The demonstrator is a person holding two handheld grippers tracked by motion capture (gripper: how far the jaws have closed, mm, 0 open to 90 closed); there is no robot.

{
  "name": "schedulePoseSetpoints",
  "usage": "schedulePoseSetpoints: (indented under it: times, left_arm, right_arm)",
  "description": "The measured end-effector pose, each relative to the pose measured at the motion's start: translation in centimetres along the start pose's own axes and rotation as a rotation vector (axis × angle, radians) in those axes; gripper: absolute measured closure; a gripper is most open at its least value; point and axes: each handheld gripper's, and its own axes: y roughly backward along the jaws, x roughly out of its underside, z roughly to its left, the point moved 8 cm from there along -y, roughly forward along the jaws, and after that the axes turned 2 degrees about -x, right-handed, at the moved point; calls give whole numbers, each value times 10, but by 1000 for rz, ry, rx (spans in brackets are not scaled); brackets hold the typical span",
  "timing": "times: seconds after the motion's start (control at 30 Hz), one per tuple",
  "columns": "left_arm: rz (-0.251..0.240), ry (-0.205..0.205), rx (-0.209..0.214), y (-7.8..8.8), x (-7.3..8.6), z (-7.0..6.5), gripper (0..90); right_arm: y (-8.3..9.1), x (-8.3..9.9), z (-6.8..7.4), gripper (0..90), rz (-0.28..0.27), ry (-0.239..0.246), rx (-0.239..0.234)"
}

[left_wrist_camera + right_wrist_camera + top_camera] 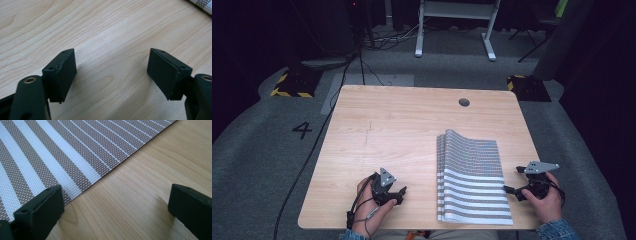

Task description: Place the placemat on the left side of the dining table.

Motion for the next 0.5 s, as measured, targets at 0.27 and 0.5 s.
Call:
schedulePoseSetpoints:
  times: [0.27,0.5]
  left_arm:
    - [2,14,2,1,1,-1,244]
    - [3,-23,10,11,-5,-4,348]
  right_arm:
    - [0,0,0,4,1,0,2]
    - [0,0,-1,4,1,3,0]
